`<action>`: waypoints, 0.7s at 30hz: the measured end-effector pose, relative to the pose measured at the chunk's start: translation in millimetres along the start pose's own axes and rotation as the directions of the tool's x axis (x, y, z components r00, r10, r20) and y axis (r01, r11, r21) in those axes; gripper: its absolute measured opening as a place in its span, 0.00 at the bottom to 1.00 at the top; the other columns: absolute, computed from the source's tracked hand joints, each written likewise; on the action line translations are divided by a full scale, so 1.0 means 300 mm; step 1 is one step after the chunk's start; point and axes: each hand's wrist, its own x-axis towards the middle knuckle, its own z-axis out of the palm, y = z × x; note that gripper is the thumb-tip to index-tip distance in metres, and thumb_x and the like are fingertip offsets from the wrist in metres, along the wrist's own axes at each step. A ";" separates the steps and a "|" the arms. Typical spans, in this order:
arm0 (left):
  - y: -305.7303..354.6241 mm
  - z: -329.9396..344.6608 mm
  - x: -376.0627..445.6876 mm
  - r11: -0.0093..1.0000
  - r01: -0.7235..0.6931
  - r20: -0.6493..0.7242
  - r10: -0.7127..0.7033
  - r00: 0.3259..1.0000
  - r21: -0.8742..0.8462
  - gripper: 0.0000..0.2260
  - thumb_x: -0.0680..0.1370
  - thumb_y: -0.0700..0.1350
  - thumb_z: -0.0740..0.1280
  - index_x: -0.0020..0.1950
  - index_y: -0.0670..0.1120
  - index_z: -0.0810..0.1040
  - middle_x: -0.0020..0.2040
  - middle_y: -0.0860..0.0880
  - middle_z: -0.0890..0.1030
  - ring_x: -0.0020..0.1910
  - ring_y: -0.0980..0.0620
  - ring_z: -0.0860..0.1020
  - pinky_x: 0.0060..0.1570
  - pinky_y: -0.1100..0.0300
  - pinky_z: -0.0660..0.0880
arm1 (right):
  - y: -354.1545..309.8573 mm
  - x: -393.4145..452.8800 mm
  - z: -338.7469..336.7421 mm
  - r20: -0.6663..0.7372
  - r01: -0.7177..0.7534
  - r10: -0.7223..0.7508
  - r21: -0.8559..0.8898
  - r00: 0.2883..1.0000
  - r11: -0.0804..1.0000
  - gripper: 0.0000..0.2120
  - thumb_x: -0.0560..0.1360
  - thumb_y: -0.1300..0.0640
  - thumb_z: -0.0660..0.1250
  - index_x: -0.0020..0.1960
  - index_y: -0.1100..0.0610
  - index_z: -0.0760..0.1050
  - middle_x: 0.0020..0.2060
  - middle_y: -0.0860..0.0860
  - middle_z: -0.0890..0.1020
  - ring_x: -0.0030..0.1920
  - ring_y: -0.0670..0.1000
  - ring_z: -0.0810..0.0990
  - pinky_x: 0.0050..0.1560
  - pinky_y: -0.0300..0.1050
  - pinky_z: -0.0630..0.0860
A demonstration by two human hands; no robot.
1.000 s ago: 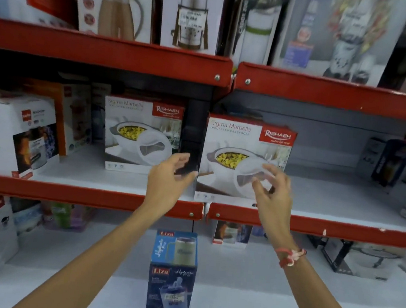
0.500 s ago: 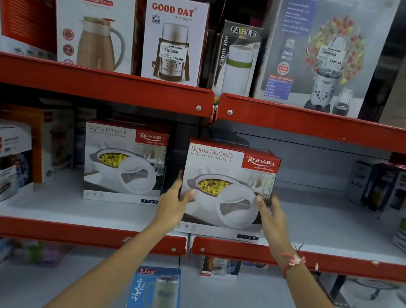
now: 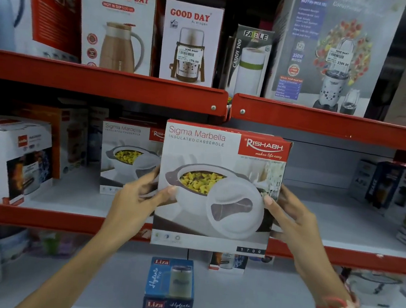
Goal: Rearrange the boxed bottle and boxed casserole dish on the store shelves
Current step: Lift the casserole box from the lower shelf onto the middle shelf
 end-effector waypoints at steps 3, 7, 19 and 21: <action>0.022 -0.080 -0.072 0.997 0.013 0.023 -0.011 1.000 -0.077 0.17 0.71 0.56 0.71 0.59 0.69 0.76 0.52 0.65 0.84 0.52 0.65 0.82 0.43 0.74 0.78 | -0.026 -0.069 0.012 0.032 0.013 -0.014 0.020 0.999 1.000 0.25 0.71 0.47 0.71 0.67 0.38 0.72 0.59 0.41 0.82 0.61 0.44 0.79 0.54 0.54 0.80; 0.036 -0.159 -0.127 0.997 0.018 0.016 -0.017 1.000 -0.074 0.17 0.71 0.57 0.71 0.58 0.70 0.76 0.49 0.67 0.84 0.48 0.68 0.82 0.39 0.78 0.75 | -0.066 -0.134 0.053 0.084 0.014 -0.021 0.078 0.996 0.997 0.24 0.72 0.51 0.71 0.67 0.40 0.73 0.58 0.41 0.83 0.54 0.40 0.82 0.41 0.40 0.83; -0.011 -0.310 -0.132 0.995 0.017 -0.003 -0.018 1.000 -0.093 0.22 0.67 0.60 0.71 0.62 0.67 0.75 0.52 0.66 0.84 0.51 0.66 0.82 0.40 0.77 0.76 | -0.082 -0.149 0.206 0.093 0.031 -0.040 0.093 0.995 0.995 0.27 0.70 0.47 0.72 0.68 0.41 0.72 0.60 0.42 0.82 0.58 0.42 0.80 0.47 0.46 0.83; -0.037 -0.336 -0.111 0.995 0.008 -0.010 -0.009 1.000 -0.099 0.25 0.68 0.59 0.71 0.65 0.63 0.74 0.54 0.63 0.84 0.53 0.63 0.82 0.46 0.73 0.78 | -0.074 -0.124 0.255 0.094 0.038 -0.046 0.085 0.995 0.996 0.27 0.71 0.48 0.71 0.69 0.42 0.71 0.62 0.43 0.81 0.59 0.43 0.78 0.48 0.42 0.78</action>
